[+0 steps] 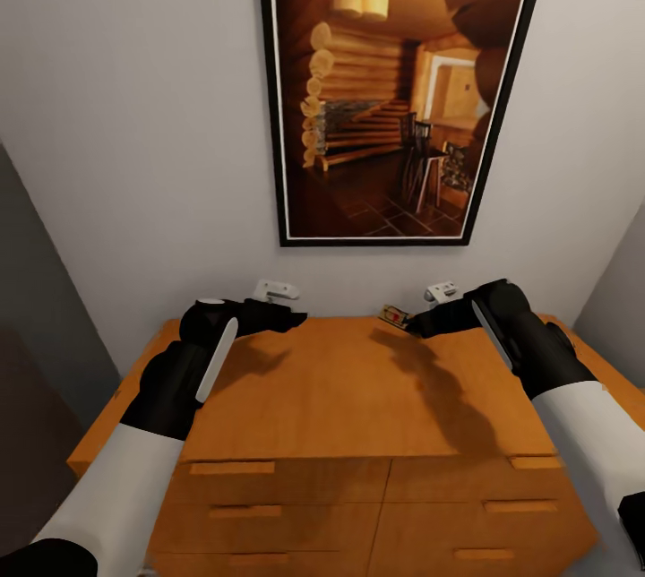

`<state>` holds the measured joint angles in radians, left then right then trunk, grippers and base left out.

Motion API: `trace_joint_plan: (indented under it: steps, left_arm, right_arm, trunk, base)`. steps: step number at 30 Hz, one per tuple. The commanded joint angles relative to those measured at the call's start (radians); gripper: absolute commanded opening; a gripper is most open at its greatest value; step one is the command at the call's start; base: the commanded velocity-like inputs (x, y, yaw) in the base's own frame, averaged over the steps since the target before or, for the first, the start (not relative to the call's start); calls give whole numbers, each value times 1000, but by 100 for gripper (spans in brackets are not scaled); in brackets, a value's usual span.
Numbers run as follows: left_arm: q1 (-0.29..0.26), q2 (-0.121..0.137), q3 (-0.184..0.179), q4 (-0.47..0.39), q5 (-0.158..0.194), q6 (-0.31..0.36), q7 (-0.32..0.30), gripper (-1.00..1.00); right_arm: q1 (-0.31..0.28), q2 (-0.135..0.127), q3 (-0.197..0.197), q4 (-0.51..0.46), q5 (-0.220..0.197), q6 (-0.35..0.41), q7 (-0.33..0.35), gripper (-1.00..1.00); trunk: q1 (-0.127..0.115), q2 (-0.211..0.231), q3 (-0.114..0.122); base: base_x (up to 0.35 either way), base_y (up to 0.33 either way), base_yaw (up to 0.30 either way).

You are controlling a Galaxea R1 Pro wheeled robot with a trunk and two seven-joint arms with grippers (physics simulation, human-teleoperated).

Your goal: Take the four mousetraps from the cabinet in the bathroom and place them on the bathroom floor. Make sure all four end up on the same floor surface, and ensure that at least two of them are either under or directly next to the same bathroom sink.

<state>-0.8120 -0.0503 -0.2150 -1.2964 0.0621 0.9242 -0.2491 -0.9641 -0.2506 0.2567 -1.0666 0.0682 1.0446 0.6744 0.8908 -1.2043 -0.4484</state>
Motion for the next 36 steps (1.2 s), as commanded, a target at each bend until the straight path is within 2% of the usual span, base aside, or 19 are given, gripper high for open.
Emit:
trace_joint_plan:
  steps: [1, 8, 22, 27, 31, 36]
  left_arm:
    - [-1, 0, 0, 0, 6, 5, 2, 100]
    - [-1, 0, 0, 0, 5, 5, 2, 100]
    - [-1, 12, 2, 0, 1, 4, 2, 100]
    - [-1, 41, 3, 0, 2, 2, 3, 100]
    - [-1, 95, 5, 0, 6, 1, 4, 100]
    - [-1, 137, 6, -1, 5, 1, 4, 100]
  right_arm:
    - [-1, -1, 2, -1, 7, 3, 7, -100]
    - [-1, -1, 2, -1, 7, 3, 7, -100]
    - [-1, -1, 2, 0, 6, 3, 8, -100]
    - [-1, -1, 2, 0, 6, 3, 8, -100]
    - [-1, -1, 3, 19, 6, 3, 8, -100]
    - [-1, -1, 3, 41, 8, 3, 8, -100]
  trunk:
    - [0, -1, -1]
    - [0, -1, 0]
    - [0, -1, 1]
    - [0, -1, 3]
    - [0, -1, 5]
    - [0, -1, 6]
  base:
    - [0, 0, 254]
    - [0, 0, 244]
    - [0, 0, 75]
    - [0, 0, 239]
    - [0, 0, 260]
    - [0, 0, 266]
